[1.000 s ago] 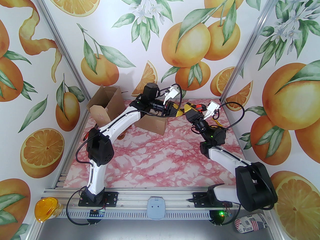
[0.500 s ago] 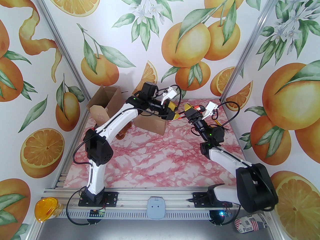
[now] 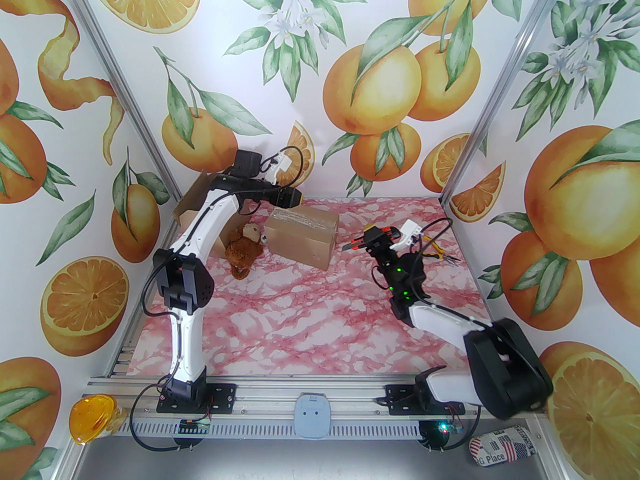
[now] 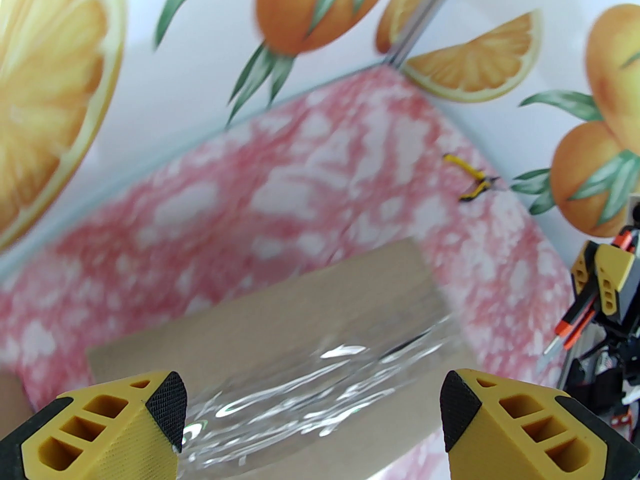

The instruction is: Unpack the express box

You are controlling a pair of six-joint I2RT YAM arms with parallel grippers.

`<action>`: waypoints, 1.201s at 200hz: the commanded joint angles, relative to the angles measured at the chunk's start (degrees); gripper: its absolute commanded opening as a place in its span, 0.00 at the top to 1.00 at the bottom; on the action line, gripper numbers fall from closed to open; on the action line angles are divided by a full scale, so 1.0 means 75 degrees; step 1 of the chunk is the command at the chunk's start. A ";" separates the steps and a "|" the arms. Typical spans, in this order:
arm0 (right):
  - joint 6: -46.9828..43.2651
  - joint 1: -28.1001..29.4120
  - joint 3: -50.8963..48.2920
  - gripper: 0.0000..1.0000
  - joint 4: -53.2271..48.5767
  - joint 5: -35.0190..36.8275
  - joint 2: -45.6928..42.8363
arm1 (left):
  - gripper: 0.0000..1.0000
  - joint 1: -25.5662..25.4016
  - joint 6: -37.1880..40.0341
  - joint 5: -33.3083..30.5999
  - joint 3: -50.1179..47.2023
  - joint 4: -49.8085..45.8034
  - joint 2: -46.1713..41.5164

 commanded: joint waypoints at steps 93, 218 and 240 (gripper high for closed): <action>0.1371 0.0351 0.0397 1.00 0.1707 0.2327 0.1002 | 0.20 0.0314 0.0344 0.0404 -0.1154 -0.0811 0.0206; 0.2014 0.0530 0.1041 1.00 0.2525 0.2627 0.2361 | 0.23 0.0367 0.0373 0.0434 -0.1421 -0.0926 0.0265; 0.1943 0.0553 0.1178 1.00 0.2367 0.2586 0.2404 | 0.23 0.0367 0.0358 0.0447 -0.1432 -0.0935 0.0274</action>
